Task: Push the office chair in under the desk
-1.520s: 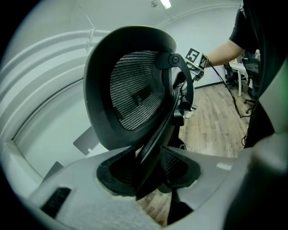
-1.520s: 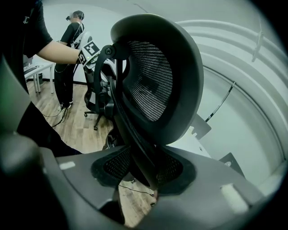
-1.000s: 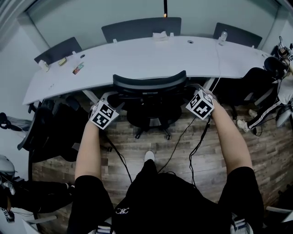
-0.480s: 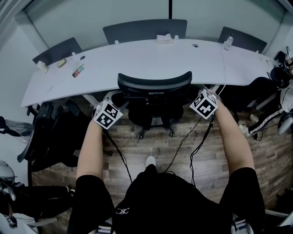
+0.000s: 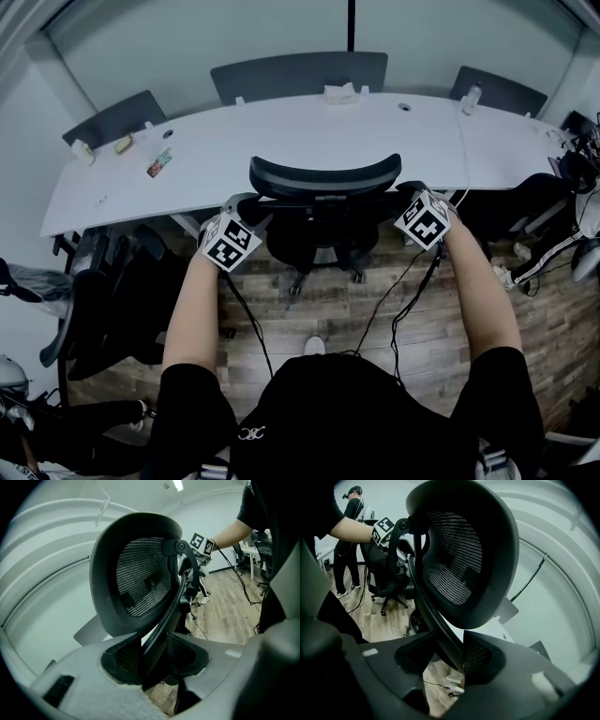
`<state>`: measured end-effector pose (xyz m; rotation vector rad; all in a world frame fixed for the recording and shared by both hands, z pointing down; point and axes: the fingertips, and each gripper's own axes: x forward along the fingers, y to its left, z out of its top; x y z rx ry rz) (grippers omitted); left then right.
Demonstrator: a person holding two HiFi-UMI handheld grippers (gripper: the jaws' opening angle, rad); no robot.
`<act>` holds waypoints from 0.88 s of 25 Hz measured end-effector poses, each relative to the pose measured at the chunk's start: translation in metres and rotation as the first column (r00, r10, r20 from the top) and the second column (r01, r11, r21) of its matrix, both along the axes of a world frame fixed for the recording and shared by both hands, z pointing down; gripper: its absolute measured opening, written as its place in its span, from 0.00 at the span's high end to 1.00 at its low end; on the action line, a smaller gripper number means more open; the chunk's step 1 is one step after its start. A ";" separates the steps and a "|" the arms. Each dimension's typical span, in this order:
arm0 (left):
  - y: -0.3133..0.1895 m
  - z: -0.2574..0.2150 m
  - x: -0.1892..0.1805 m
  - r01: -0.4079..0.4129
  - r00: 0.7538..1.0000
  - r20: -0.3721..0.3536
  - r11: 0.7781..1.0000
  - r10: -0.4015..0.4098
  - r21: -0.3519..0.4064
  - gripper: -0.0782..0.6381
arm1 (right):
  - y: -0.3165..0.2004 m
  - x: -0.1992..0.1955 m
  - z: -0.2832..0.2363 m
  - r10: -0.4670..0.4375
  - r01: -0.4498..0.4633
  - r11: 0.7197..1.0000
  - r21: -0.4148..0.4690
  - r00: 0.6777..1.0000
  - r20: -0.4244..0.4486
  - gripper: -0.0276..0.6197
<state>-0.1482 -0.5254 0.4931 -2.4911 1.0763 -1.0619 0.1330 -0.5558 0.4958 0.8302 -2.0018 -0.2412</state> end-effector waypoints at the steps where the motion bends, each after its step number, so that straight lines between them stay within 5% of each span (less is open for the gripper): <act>1: -0.004 0.000 -0.001 -0.003 1.000 -0.003 1.000 0.003 0.002 0.66 | -0.005 -0.001 0.000 0.006 -0.006 1.000 0.002 1.000 0.002 0.67; 22: -0.075 -0.006 -0.018 -0.050 0.998 -0.033 0.998 0.052 0.043 0.66 | -0.077 -0.018 -0.004 0.081 -0.081 0.997 0.005 0.997 -0.008 0.66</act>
